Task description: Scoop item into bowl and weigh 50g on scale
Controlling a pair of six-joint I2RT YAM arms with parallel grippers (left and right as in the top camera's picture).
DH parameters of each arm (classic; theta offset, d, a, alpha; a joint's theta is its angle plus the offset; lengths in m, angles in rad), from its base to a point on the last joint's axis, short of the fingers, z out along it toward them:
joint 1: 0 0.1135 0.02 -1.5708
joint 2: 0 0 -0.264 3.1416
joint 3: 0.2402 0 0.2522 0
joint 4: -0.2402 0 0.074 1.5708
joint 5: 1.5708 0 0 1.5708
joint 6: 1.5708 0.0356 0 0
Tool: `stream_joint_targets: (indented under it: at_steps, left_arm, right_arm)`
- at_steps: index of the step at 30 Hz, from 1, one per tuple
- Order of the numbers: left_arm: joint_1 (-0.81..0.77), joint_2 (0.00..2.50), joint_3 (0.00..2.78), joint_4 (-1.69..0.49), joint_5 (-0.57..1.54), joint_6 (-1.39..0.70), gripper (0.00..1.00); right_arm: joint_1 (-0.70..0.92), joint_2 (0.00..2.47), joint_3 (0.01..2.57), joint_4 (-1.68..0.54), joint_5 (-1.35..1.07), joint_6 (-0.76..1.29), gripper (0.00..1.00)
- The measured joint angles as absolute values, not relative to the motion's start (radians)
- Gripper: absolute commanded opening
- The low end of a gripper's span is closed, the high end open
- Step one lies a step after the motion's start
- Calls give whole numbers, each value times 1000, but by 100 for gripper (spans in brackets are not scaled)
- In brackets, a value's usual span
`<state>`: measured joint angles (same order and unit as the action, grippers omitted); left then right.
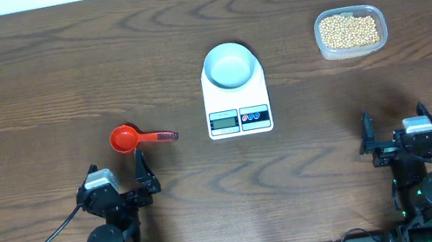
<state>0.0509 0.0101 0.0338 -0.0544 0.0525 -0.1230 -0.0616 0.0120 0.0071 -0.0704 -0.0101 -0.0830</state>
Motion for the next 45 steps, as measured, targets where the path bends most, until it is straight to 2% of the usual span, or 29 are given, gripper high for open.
stream_joint_targets:
  at_steps: [45]
  left_arm:
    - [51, 10, 34, -54, 52, -123, 98]
  right_arm:
    - [-62, 12, 7, -69, 35, -83, 99]
